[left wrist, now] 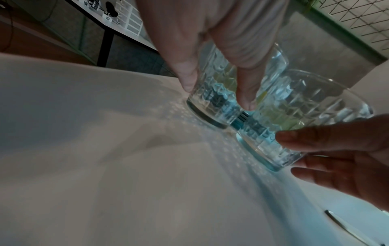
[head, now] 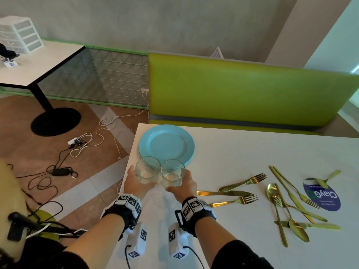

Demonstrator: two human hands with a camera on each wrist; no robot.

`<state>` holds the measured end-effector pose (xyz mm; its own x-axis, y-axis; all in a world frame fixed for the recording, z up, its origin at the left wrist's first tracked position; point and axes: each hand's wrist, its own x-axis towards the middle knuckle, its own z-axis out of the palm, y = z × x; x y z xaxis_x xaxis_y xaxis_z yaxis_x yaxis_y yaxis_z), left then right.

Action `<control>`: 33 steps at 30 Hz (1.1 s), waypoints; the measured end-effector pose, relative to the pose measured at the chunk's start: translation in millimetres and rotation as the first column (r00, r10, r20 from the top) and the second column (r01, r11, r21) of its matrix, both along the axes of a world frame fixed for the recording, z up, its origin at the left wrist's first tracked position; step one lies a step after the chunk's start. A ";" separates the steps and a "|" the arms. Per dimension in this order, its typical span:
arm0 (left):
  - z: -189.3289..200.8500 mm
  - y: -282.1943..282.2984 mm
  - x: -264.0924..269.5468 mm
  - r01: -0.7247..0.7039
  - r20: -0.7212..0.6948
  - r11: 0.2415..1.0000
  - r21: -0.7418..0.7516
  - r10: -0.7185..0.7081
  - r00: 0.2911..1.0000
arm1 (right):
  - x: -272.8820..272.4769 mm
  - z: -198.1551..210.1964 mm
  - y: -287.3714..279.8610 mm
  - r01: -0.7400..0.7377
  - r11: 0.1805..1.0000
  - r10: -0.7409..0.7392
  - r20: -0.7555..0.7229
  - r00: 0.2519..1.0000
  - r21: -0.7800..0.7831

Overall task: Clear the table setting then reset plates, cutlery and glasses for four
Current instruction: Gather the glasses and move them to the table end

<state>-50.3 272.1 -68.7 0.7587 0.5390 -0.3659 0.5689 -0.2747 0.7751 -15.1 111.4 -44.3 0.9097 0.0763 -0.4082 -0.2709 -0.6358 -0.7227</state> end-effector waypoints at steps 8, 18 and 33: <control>48.7 -29.3 -16.7 -0.005 0.210 0.995 0.096 -0.015 0.978 | 0.3 14.8 -30.7 0.010 1.000 -0.010 -0.002 1.000 0.011; 136.9 -136.0 46.2 0.161 0.475 0.973 0.165 -0.222 0.852 | 2.2 75.4 -200.2 0.296 0.954 -0.292 0.076 0.953 -0.048; 146.8 -479.4 145.9 0.805 0.158 0.565 0.179 -0.825 0.543 | -34.2 56.5 -586.8 0.807 0.540 -0.820 0.067 0.569 -0.238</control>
